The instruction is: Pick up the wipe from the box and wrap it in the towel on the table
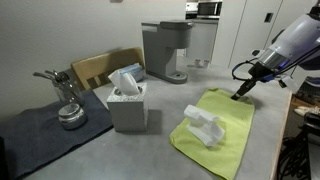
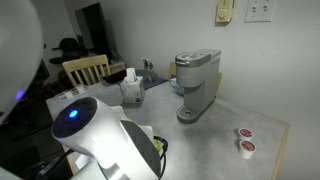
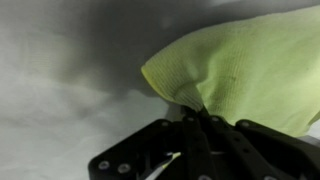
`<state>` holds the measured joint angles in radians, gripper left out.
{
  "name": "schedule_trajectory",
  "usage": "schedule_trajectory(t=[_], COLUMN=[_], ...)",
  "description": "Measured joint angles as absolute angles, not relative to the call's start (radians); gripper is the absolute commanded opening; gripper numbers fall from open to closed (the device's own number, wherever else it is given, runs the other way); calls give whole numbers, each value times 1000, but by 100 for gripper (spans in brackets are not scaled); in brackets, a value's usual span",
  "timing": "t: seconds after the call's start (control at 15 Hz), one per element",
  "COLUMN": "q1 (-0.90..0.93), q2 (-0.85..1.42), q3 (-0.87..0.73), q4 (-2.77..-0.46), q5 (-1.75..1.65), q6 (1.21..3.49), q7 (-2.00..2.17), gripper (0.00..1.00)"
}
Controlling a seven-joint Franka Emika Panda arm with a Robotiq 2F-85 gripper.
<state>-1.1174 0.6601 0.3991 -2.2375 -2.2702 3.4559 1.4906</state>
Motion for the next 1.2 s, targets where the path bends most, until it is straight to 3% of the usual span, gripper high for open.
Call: schedule_trajectory(t=[0.33,1.2], q1=[-1153,-1328], q2=[653,498], q3=[458,791], q4=[-2244,-2366], q5=[-2266,-2267], q6=[3457,3457], q7=[1592,1800], gripper=[1,1])
